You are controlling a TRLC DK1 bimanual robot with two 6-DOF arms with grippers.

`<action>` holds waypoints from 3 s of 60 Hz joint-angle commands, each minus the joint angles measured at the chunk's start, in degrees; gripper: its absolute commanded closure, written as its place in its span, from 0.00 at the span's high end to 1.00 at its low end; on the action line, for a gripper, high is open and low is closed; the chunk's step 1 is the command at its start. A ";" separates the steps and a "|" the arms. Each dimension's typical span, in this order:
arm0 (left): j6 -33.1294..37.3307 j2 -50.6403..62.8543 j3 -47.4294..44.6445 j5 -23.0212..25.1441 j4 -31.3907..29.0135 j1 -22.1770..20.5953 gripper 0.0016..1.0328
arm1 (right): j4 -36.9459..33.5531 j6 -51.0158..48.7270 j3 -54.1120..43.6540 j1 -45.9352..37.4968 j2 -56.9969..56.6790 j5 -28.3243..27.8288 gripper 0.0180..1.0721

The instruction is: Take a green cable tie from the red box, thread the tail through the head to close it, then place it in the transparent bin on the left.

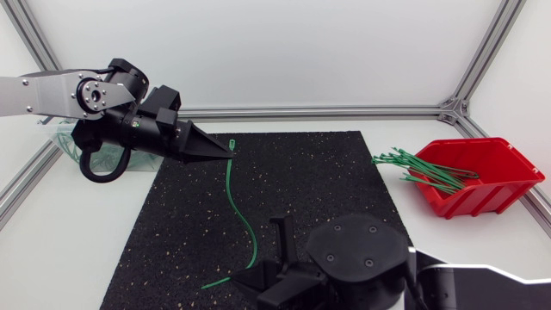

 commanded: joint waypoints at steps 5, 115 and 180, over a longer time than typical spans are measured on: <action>-11.67 -4.87 -4.54 -0.61 9.76 -2.39 0.03 | -5.84 8.38 0.63 -0.50 -3.85 -2.27 0.05; -27.23 -47.77 -28.89 -16.26 34.64 -14.79 0.03 | -68.59 71.39 47.13 -13.94 -3.76 -46.57 0.05; -38.39 -43.28 -29.41 -16.08 41.67 -10.66 0.03 | -72.72 95.48 59.08 -26.16 8.99 -61.16 0.05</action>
